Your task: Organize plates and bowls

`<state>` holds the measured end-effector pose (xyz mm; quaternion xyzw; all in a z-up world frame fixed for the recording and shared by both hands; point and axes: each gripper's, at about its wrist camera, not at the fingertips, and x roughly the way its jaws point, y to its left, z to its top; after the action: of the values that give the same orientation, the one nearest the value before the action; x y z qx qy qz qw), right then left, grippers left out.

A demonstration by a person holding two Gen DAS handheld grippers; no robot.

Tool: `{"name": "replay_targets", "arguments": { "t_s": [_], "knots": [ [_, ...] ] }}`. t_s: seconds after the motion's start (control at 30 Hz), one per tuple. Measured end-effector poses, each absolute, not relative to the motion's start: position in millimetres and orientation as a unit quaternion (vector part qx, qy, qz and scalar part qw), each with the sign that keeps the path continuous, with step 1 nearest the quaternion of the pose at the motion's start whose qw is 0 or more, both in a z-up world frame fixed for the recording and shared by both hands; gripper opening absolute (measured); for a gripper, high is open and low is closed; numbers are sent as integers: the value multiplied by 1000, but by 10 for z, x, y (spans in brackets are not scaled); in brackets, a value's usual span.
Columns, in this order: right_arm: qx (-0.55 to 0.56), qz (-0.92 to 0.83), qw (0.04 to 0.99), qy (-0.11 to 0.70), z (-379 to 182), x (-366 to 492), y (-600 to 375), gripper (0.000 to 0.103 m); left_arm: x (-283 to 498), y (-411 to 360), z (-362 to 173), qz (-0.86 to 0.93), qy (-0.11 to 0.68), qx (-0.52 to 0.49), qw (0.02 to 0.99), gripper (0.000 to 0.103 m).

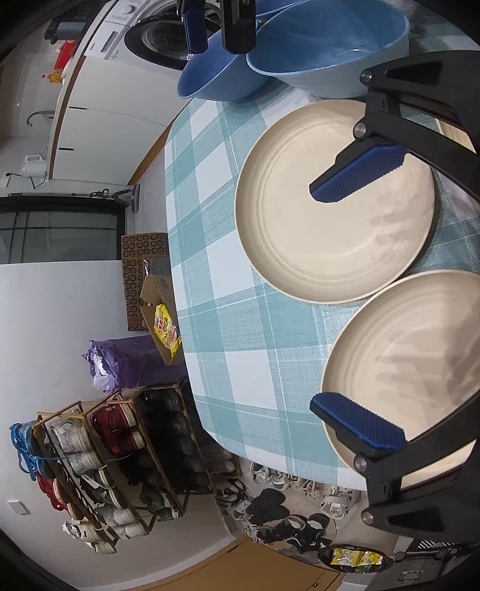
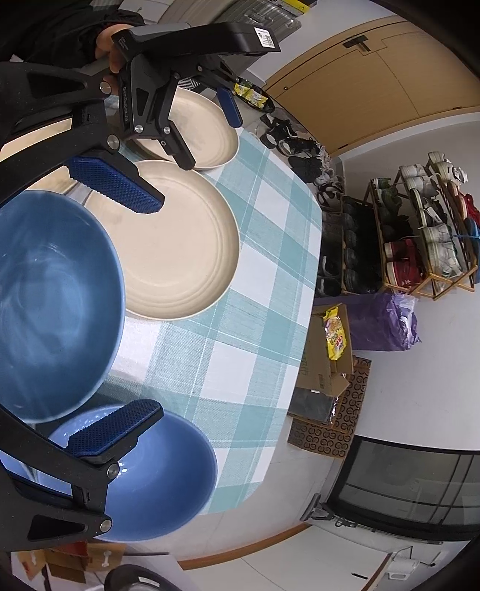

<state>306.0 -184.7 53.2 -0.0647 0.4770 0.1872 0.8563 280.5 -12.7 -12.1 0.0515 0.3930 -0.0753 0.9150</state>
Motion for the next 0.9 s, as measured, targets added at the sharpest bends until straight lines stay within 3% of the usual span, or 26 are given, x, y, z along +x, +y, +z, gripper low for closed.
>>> {"name": "replay_targets", "arguments": {
  "t_s": [0.9],
  "knots": [
    [-95,180,811,549,77,3416,-1571,102,3058,-214,-430,-97,433,65,894,103]
  ]
}}
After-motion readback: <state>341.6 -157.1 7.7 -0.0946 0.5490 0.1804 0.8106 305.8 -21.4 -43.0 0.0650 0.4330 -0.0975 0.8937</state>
